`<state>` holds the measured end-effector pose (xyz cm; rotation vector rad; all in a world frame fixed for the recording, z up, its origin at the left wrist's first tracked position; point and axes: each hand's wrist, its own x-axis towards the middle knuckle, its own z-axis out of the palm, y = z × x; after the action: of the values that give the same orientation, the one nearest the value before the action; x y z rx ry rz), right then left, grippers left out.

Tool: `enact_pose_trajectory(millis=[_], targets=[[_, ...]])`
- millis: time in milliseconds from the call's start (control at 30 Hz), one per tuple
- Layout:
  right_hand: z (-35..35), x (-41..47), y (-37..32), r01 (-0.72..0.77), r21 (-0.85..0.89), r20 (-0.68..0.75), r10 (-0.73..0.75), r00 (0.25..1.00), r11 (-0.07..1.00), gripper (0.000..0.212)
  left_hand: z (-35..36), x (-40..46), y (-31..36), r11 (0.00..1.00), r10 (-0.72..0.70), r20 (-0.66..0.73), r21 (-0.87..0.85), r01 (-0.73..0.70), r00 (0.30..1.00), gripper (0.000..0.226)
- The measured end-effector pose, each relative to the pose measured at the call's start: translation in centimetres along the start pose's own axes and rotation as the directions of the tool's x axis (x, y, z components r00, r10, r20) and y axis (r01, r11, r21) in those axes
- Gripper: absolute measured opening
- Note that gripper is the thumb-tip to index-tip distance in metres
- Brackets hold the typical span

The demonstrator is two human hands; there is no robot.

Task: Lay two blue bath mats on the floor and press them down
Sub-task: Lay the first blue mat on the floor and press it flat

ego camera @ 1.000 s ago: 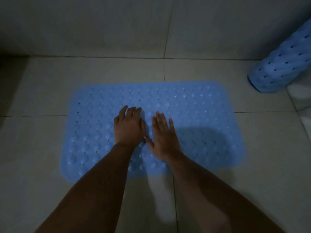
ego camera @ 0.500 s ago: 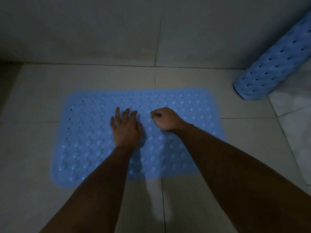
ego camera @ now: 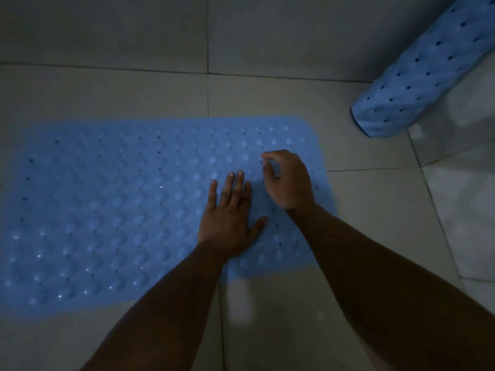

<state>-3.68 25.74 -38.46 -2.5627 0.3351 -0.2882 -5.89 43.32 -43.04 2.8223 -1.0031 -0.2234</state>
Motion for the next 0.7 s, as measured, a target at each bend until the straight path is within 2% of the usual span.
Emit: enact_pose_trajectory(millis=[133,233,333,433,467,533,633,700], targets=[[-1.0,-0.1,1.0,0.049,-0.023,0.109,-0.046,0.993,0.999,0.032,-0.7,0.6,0.5,0.997,-0.033,0.052,-0.065,0.036,0.998,0.077],[-2.5,0.1,0.7,0.029,-0.093,0.221,-0.007,0.975,0.995,0.039,-4.2,2.8,0.1,0.989,-0.108,0.105,-0.09,0.118,0.989,0.053],[-2.6,-1.8,0.3,0.012,-0.22,0.343,0.066,0.937,0.975,0.052,-7.4,4.3,-0.6,0.985,-0.151,0.031,-0.08,0.153,0.988,0.031],[-0.6,-5.3,0.4,0.086,-0.307,0.455,0.067,0.888,0.948,0.072,-7.1,4.4,-1.1,0.981,-0.149,-0.049,-0.136,0.141,0.988,0.033],[0.2,-6.3,0.3,0.103,-0.324,0.463,0.063,0.884,0.94,0.075,-6.7,4.2,-1.1,0.982,-0.136,-0.074,-0.139,0.125,0.988,0.04],[1.8,-7.6,0.5,0.122,-0.37,0.39,0.035,0.92,0.921,0.073,-5.9,4.0,-1.5,0.986,-0.116,-0.152,-0.14,0.095,0.982,0.049],[3.0,-8.2,1.2,0.128,-0.431,0.297,0.007,0.955,0.893,0.075,-3.9,3.7,-1.8,0.986,-0.136,-0.249,-0.123,0.108,0.959,0.048],[3.3,-8.1,1.4,0.133,-0.434,0.287,-0.003,0.958,0.891,0.076,-2.5,3.3,-2.1,0.988,-0.148,-0.285,-0.082,0.129,0.947,0.047]])
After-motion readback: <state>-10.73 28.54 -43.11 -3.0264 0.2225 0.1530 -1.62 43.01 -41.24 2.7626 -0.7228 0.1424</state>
